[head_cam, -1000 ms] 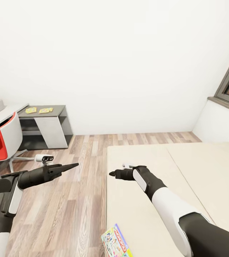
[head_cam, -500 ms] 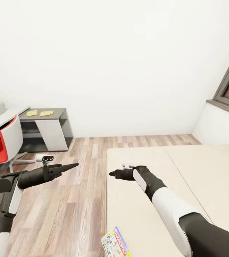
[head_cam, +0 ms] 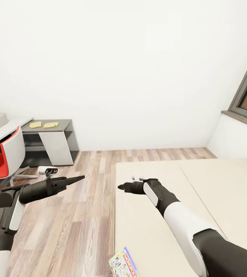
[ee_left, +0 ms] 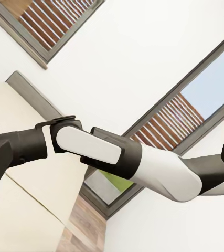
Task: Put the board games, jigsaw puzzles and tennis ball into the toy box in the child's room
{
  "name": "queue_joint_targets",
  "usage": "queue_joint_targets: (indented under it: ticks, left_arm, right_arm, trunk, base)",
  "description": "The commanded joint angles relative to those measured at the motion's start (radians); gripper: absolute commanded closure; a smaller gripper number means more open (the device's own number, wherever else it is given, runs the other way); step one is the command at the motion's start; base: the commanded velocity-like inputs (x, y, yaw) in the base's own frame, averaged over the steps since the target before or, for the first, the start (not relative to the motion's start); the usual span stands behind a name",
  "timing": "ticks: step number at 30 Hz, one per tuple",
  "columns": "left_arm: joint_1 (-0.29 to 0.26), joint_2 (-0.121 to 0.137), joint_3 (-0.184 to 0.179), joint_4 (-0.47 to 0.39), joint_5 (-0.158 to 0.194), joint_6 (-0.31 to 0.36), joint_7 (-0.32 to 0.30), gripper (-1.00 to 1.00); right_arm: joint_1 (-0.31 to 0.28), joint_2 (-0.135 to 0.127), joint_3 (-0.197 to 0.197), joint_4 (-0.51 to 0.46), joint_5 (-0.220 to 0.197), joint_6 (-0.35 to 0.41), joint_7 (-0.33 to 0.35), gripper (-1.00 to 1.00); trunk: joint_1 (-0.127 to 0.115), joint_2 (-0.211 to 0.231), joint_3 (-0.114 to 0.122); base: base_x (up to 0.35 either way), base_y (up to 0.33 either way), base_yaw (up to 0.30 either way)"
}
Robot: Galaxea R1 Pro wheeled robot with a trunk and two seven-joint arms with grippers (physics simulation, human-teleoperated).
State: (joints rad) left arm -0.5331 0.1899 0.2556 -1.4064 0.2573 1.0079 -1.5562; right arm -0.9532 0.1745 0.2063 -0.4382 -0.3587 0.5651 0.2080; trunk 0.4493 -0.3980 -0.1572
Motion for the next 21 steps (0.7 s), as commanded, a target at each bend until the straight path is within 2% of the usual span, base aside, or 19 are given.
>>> queue_joint_targets:
  ticks: [1,21]
  left_arm:
    - [-0.001,0.0,0.0,0.0,0.0,0.011,-0.004,-1.0]
    - [-0.001,0.0,0.0,0.0,0.0,0.011,-0.003,-1.0]
  right_arm:
    - [-0.001,0.0,0.001,-0.001,0.003,0.003,0.002,-1.0]
    - [-0.001,0.0,0.001,-0.001,0.003,-0.002,0.002,-1.0]
  trunk:
    - [0.001,-0.002,0.0]
    - [0.001,-0.002,0.032]
  base:
    - [0.0,0.0,0.0]
    - [0.0,0.0,0.0]
